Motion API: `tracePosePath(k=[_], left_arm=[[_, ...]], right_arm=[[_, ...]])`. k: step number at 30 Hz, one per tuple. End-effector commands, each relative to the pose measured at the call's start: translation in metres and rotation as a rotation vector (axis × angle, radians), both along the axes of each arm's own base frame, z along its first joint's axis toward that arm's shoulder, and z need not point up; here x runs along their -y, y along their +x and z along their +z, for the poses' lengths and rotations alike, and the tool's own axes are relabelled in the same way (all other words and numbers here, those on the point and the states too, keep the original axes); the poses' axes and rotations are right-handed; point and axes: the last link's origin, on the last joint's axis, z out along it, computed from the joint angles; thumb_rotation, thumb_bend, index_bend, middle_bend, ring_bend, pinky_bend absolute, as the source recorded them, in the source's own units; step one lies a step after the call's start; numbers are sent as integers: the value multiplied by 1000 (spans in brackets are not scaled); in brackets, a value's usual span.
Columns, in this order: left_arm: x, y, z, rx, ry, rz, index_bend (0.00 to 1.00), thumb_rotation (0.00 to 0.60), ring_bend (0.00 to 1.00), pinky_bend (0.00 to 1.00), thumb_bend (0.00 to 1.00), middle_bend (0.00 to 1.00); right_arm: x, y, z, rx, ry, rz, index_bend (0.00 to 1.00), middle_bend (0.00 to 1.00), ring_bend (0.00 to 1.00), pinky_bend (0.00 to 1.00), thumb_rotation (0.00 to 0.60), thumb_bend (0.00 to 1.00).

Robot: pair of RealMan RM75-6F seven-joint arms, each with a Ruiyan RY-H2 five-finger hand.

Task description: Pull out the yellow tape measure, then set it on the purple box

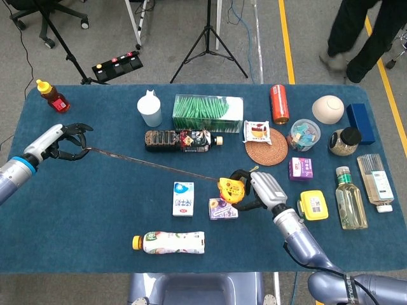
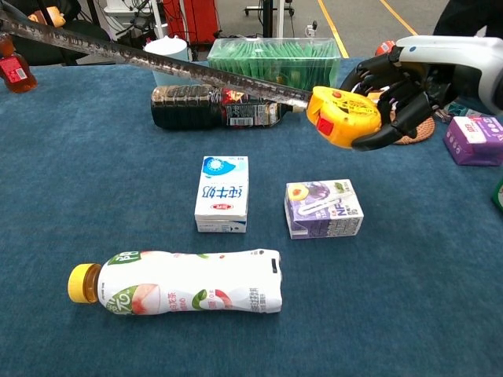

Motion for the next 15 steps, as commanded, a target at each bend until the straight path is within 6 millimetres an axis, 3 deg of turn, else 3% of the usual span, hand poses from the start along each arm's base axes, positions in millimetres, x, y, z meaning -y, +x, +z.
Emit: tracePosePath(k=[1,10,15], left_arm=[[1,3,-3,2,-13,-10,618,600,156,310,377,209],[3,22,-18,35,-54,-54,618,600,156,310,377,209],[6,47,-41,67,-111,-105,618,600,156,310,374,209]], right_arm=[[0,0,0,1,0,1,620,537,608,680,600,289],[-1,6,-2,12,2,12,620,537,609,680,600,288],[1,16,-8,33,12,20,620,537,609,680,600,288]])
